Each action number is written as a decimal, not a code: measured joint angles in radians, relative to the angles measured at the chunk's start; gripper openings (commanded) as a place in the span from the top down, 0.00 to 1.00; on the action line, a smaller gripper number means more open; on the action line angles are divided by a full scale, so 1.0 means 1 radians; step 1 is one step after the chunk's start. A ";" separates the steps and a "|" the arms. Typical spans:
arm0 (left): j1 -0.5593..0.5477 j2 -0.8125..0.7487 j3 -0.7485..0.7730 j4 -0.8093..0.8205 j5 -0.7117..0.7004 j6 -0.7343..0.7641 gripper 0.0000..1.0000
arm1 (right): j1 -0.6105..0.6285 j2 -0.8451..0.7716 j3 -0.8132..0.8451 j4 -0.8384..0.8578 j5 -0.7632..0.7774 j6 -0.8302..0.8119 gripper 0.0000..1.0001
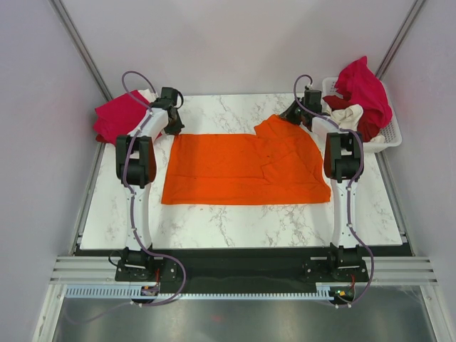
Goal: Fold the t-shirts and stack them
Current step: Fold the tshirt
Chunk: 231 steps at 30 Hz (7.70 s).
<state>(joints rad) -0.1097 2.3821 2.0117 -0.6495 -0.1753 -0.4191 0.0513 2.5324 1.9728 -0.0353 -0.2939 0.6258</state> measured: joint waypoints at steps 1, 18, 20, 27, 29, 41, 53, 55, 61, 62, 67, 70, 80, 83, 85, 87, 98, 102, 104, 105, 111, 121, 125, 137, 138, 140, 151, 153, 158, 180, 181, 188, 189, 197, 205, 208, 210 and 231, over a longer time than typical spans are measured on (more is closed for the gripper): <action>0.000 0.000 0.000 0.000 0.002 0.000 0.98 | -0.001 0.000 -0.001 0.001 -0.002 0.000 1.00; 0.001 -0.116 -0.097 -0.007 0.048 0.003 0.98 | -0.003 -0.159 -0.136 0.003 -0.054 0.028 1.00; 0.001 -0.144 -0.107 -0.008 0.050 0.009 0.98 | -0.003 -0.203 -0.151 0.005 -0.061 0.029 1.00; 0.001 -0.234 -0.164 -0.008 0.075 0.014 0.98 | -0.003 -0.372 -0.229 -0.017 -0.072 0.018 1.00; 0.001 -0.264 -0.201 -0.008 0.080 0.014 0.98 | -0.003 -0.424 -0.268 -0.032 -0.072 0.009 1.00; 0.001 -0.443 -0.406 -0.019 0.071 0.046 0.98 | -0.004 -0.745 -0.645 -0.090 -0.071 -0.052 1.00; 0.001 -0.513 -0.506 -0.025 0.062 0.069 0.98 | -0.029 -1.154 -0.910 -0.166 -0.052 -0.108 1.00; 0.001 -0.513 -0.517 -0.026 0.055 0.076 0.98 | -0.029 -1.201 -0.941 -0.184 -0.048 -0.115 1.00; 0.001 -0.520 -0.545 -0.033 0.037 0.104 0.98 | -0.029 -1.350 -1.039 -0.268 -0.018 -0.139 1.00; 0.001 -0.522 -0.548 -0.037 0.032 0.108 0.98 | -0.029 -1.377 -1.056 -0.282 -0.011 -0.142 1.00; 0.001 -0.528 -0.562 -0.056 0.013 0.126 0.98 | -0.029 -1.492 -1.137 -0.340 0.032 -0.149 1.00; 0.001 -0.533 -0.571 -0.061 0.011 0.131 0.98 | -0.029 -1.532 -1.165 -0.366 0.048 -0.152 1.00; 0.001 -0.586 -0.639 -0.070 0.011 0.135 0.98 | -0.032 -1.572 -1.215 -0.435 0.135 -0.163 1.00; 0.001 -0.588 -0.667 -0.073 0.013 0.135 0.98 | -0.034 -1.589 -1.241 -0.451 0.155 -0.163 1.00; 0.001 -0.588 -0.686 -0.077 0.018 0.135 0.91 | -0.034 -1.600 -1.259 -0.460 0.171 -0.160 1.00; 0.001 -0.593 -0.716 -0.080 0.020 0.137 0.57 | -0.034 -1.602 -1.265 -0.480 0.198 -0.143 0.64; 0.002 -0.714 -0.785 -0.162 -0.033 0.119 0.34 | -0.035 -1.597 -1.300 -0.522 0.288 -0.043 0.04; -0.003 -0.719 -0.743 -0.161 -0.033 0.108 0.34 | -0.034 -1.593 -1.320 -0.479 0.252 -0.021 0.05; -0.012 -0.711 -0.732 -0.164 -0.033 0.103 0.34 | -0.030 -1.576 -1.334 -0.454 0.236 -0.011 0.06; -0.023 -0.700 -0.724 -0.164 -0.033 0.101 0.34 | -0.025 -1.558 -1.340 -0.440 0.229 -0.005 0.06; -0.150 -0.577 -0.698 -0.154 -0.039 0.078 0.36 | 0.021 -1.338 -1.354 -0.328 0.197 0.008 0.07; -0.182 -0.455 -0.690 -0.126 -0.021 -0.064 0.41 | 0.027 -0.926 -1.114 -0.210 0.187 0.014 0.06; -0.196 -0.529 -0.796 -0.075 0.018 -0.110 0.42 | 0.034 -0.671 -0.818 -0.214 0.163 0.019 0.05; -0.682 -0.805 -1.155 0.045 0.323 -0.416 0.38 | 0.175 0.211 0.483 -0.248 -0.113 0.011 0.02; -0.724 -0.793 -1.152 0.056 0.346 -0.443 0.38 | 0.187 0.225 0.489 -0.215 -0.135 0.018 0.02; -0.785 -0.758 -1.122 0.060 0.379 -0.481 0.38 | 0.206 0.228 0.467 -0.156 -0.163 0.033 0.02; -0.910 -0.611 -0.955 0.085 0.482 -0.584 0.37 | 0.218 0.252 0.442 -0.009 -0.233 0.077 0.02; -0.929 -0.623 -0.939 0.085 0.501 -0.604 0.37 | 0.218 0.252 0.441 -0.008 -0.233 0.074 0.02; -0.941 -0.790 -0.934 0.082 0.516 -0.637 0.34 | 0.211 0.192 0.348 0.000 -0.218 0.052 0.02; -0.835 -1.287 -1.228 -0.160 0.178 -0.515 0.39 | 0.272 -1.273 -1.085 -0.152 0.088 -0.026 0.02; -0.835 -1.316 -1.260 -0.164 0.172 -0.518 0.39 | 0.298 -1.338 -1.147 -0.198 0.108 -0.017 0.02; -0.837 -1.407 -1.436 -0.173 0.149 -0.526 0.39 | 0.409 -1.732 -1.391 -0.521 0.270 0.064 0.02; -0.840 -1.406 -1.461 -0.175 0.149 -0.526 0.39 | 0.420 -1.757 -1.406 -0.543 0.274 0.076 0.02; -0.853 -1.390 -1.541 -0.184 0.149 -0.527 0.39 | 0.531 -1.756 -1.476 -0.592 0.280 0.201 0.02; -0.855 -1.342 -1.541 -0.176 0.140 -0.527 0.39 | 0.706 -1.712 -1.564 -0.538 0.309 0.333 0.06; -0.859 -1.342 -1.541 -0.175 0.138 -0.527 0.37 | 0.790 -1.677 -1.578 -0.495 0.335 0.388 0.07; -0.866 -1.348 -1.543 -0.160 0.134 -0.546 0.33 | 0.846 -1.649 -1.580 -0.471 0.341 0.410 0.07; -0.940 -1.396 -1.642 0.295 0.166 -0.740 0.37 | 0.902 -1.584 -1.611 -0.277 0.383 0.470 0.13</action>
<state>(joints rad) -1.0492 0.9863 0.3698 -0.3546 -0.0090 -1.1595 0.9535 0.9489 0.3614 -0.3122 0.0887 1.0962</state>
